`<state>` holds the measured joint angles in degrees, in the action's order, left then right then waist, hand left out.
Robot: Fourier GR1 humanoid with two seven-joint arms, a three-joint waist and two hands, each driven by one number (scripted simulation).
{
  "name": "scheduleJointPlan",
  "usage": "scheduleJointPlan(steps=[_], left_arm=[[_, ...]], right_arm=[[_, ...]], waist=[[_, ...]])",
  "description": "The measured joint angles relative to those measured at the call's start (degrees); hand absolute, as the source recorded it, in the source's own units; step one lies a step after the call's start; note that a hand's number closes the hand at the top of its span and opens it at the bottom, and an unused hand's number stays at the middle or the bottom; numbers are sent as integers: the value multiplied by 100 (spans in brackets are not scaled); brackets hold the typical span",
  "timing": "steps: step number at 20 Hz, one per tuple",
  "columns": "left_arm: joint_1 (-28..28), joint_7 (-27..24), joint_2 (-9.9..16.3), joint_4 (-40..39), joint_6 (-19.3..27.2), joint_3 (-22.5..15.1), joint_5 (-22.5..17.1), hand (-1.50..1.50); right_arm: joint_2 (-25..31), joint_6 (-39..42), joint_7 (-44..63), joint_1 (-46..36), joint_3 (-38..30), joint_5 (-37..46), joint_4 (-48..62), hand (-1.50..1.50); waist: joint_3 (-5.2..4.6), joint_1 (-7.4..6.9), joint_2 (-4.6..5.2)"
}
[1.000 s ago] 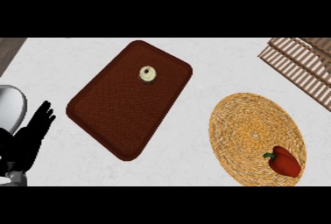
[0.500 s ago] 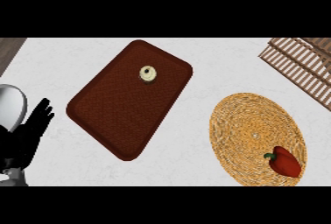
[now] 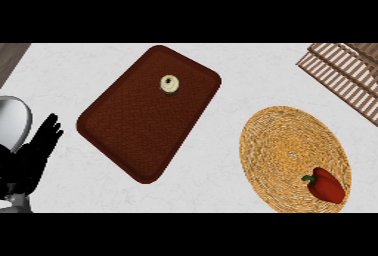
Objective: Pick the lemon from the placemat and place it in the tiered shelf
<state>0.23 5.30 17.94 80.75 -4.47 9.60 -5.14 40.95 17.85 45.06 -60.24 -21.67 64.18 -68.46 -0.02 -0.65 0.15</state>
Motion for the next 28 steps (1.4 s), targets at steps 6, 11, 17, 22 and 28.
scheduleJointPlan(steps=[6,11,17,22,28], left_arm=[[-22,83,-13,77,-29,44,3,0],[-74,111,-34,76,-26,39,58,0],[41,122,-132,172,15,14,139,0],[-80,131,-35,66,-112,134,82,0],[-21,174,-128,174,-65,110,123,0]], right_arm=[[157,-777,-390,63,-260,-115,854,150],[273,-1468,-361,16,-457,-52,1609,-150],[517,-1719,-742,122,-430,-59,2303,-150],[596,-2140,-1136,48,-521,-241,2698,-150],[517,-2493,-1281,-39,-900,-769,2663,-150]], waist=[[1,-6,3],[3,-22,11],[2,-26,7],[3,-23,8],[5,1,-6]])
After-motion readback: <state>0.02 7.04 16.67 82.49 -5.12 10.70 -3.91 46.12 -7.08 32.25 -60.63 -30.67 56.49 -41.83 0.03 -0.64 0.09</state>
